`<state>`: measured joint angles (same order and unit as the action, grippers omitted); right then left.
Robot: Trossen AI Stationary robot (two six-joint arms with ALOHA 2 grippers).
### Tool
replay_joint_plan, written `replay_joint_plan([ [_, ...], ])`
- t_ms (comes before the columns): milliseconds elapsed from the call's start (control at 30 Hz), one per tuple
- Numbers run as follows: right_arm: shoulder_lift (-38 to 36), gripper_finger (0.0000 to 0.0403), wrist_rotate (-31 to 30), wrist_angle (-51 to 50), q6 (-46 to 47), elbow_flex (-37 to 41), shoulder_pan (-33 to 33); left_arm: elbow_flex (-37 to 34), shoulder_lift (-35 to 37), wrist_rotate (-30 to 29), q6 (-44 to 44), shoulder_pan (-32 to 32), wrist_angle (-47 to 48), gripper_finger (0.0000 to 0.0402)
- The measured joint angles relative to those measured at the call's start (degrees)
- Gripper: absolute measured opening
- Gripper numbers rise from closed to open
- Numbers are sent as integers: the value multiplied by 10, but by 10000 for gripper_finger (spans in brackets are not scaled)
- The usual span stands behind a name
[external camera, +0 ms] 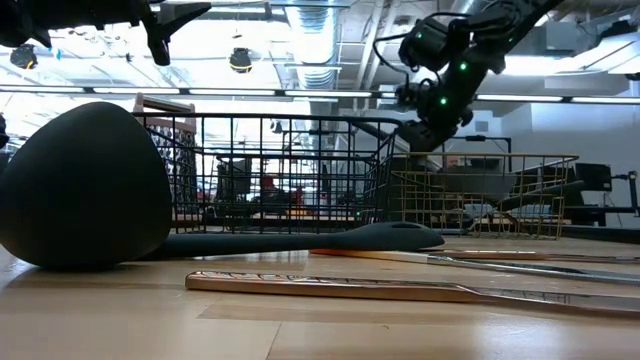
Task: Pick & Place Kitchen Items
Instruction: Put the spatula into the top right wire basket, then put the serving spoon into the top left wire basket
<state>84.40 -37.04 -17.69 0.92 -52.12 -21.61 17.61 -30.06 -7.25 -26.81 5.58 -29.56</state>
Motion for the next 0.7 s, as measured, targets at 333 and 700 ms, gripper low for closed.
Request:
replay_joint_plan([
  [333, 12, 74, 19, -22, -30, 0, 2, 0, 0, 0, 0, 0, 0, 175],
  [700, 12, 95, 27, -50, -30, 0, -4, 0, 0, 0, 0, 0, 2, 175],
])
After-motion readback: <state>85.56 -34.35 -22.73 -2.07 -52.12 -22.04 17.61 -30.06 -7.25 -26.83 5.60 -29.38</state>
